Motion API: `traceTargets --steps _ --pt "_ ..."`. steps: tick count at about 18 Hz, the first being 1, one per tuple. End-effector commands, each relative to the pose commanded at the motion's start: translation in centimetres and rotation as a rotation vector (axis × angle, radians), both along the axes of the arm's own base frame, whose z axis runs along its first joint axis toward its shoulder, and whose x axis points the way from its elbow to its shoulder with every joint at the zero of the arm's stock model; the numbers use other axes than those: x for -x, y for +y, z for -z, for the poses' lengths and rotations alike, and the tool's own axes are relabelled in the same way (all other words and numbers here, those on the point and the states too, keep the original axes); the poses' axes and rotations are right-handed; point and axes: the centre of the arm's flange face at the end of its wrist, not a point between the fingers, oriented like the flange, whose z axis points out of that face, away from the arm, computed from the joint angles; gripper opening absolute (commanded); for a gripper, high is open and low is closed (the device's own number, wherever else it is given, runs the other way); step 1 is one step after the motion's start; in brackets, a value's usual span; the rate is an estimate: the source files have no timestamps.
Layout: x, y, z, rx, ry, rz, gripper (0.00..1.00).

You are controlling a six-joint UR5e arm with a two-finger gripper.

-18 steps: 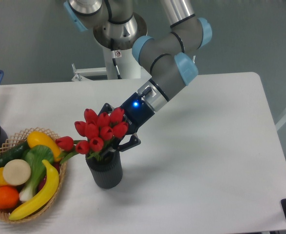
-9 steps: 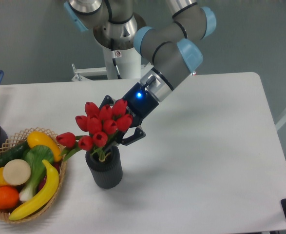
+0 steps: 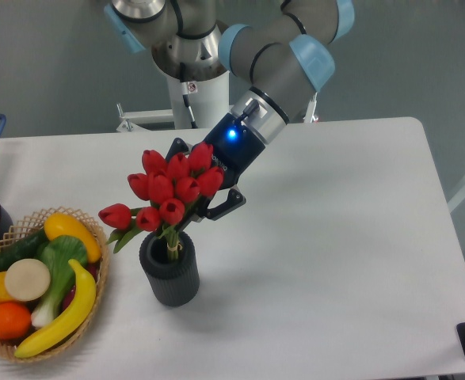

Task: Pick up the flowers from the vase
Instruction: 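Lift the gripped tulips up and out of the black vase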

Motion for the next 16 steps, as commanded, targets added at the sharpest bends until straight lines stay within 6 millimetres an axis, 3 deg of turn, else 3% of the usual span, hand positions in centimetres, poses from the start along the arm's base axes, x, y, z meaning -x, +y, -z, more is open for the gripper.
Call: traceTargets --steps 11,16 --pt "0.4 -0.3 -3.3 0.0 -0.058 -0.05 0.52" --pt "1.5 -0.5 -6.4 -0.004 -0.091 -0.097 0.52"
